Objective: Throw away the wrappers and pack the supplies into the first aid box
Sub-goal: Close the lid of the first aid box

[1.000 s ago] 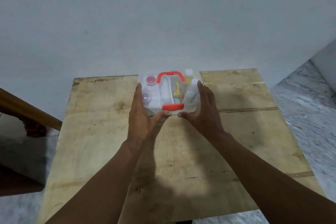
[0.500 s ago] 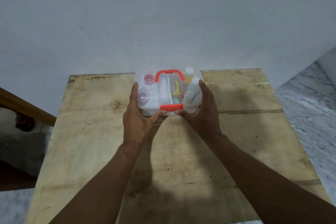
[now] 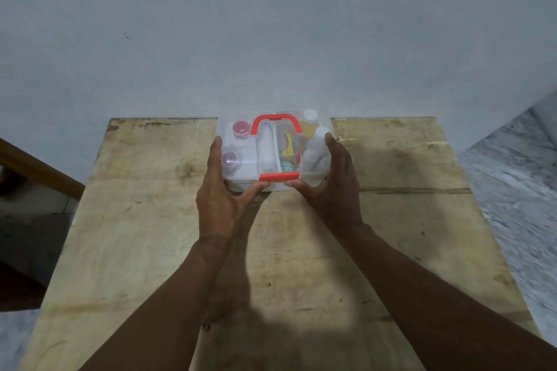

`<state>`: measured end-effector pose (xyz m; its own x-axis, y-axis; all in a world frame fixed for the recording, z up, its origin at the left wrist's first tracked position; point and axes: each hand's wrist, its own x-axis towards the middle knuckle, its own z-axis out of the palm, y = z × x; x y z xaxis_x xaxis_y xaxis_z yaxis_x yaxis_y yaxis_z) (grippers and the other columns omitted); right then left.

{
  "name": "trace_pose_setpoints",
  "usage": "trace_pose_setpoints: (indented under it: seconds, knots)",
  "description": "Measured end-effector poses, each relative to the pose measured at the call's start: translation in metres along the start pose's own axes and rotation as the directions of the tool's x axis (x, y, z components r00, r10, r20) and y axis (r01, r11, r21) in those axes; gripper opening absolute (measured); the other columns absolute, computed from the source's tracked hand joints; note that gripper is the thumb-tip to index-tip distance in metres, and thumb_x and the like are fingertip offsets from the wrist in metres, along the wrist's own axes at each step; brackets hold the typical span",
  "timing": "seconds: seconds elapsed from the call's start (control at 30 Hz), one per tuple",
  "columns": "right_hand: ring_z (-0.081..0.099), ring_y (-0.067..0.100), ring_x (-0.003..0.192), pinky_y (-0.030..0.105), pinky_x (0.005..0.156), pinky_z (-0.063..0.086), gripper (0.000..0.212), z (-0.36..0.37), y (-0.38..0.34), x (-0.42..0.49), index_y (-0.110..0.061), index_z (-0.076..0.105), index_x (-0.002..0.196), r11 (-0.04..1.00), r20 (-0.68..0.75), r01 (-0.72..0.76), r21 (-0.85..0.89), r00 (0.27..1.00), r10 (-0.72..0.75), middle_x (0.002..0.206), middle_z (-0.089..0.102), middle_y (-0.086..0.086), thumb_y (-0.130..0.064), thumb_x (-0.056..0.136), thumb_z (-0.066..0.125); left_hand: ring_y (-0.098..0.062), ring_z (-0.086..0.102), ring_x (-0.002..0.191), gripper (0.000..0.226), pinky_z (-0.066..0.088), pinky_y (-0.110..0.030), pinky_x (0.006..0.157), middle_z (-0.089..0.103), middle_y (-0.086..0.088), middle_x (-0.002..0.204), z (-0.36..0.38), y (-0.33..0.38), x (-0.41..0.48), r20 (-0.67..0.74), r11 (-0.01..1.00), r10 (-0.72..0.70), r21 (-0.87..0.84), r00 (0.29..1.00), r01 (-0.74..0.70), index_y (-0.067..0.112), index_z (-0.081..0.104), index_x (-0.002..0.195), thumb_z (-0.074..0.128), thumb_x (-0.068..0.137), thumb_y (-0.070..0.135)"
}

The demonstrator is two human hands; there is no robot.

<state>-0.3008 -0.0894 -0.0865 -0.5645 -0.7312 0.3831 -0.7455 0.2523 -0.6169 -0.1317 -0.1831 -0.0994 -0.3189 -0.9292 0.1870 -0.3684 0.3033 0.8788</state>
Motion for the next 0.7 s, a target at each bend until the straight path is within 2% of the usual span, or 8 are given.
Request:
trace_pose_setpoints:
  seconds: [0.17,0.27,0.4,0.57,0.7]
  knots:
    - [0.058,0.036,0.118,0.051,0.096,0.053,0.097,-0.001,-0.001,0.002,-0.018,0.027,0.139,1.000,-0.014,0.007,-0.009,1.000,-0.007,0.136,0.054,0.021,-0.065,0.066,0.071,-0.007,0.048,0.125,0.116,0.039,-0.020,0.100,0.045,0.006,0.149,-0.001,0.000,0.000,0.013,1.000,-0.015,-0.011,1.000,0.015,0.027,0.023,0.154,0.061,0.061,0.084]
    - [0.058,0.035,0.118,0.051,0.097,0.053,0.097,-0.002,-0.002,0.003,-0.019,0.027,0.139,1.000,-0.003,-0.007,0.009,1.000,0.007,0.137,0.054,0.021,-0.066,0.065,0.070,-0.016,0.050,0.130,0.114,0.040,-0.022,0.102,0.043,0.006,0.151,-0.001,0.001,0.000,0.021,1.000,-0.016,-0.012,1.000,0.016,0.026,0.022,0.154,0.064,0.062,0.081]
    - [0.056,0.033,0.122,0.047,0.100,0.049,0.099,-0.002,-0.001,0.002,-0.019,0.027,0.140,0.999,0.025,-0.031,0.010,0.999,0.031,0.140,0.051,0.019,-0.066,0.065,0.072,-0.020,0.050,0.132,0.111,0.041,-0.025,0.103,0.043,0.002,0.151,-0.003,0.005,0.002,0.034,1.000,-0.013,-0.006,0.999,0.013,0.022,0.022,0.154,0.071,0.065,0.067]
    - [0.050,0.032,0.130,0.038,0.102,0.041,0.104,-0.005,-0.007,0.002,-0.010,0.035,0.146,0.994,0.098,-0.106,0.025,0.990,0.104,0.149,0.045,0.015,-0.059,0.064,0.076,-0.018,0.048,0.134,0.109,0.044,-0.032,0.107,0.040,0.005,0.153,-0.005,0.005,0.004,0.087,0.998,-0.026,-0.057,0.996,0.031,0.025,0.021,0.154,0.067,0.068,0.073]
    - [0.046,0.030,0.133,0.045,0.101,0.046,0.107,-0.007,-0.005,0.008,-0.009,0.032,0.148,0.993,0.118,-0.121,0.007,0.986,0.120,0.150,0.043,0.012,-0.053,0.065,0.084,-0.020,0.051,0.132,0.106,0.048,-0.043,0.105,0.043,0.003,0.151,-0.007,0.006,0.011,0.110,0.998,-0.041,-0.052,0.993,0.047,0.031,0.019,0.153,0.067,0.069,0.072]
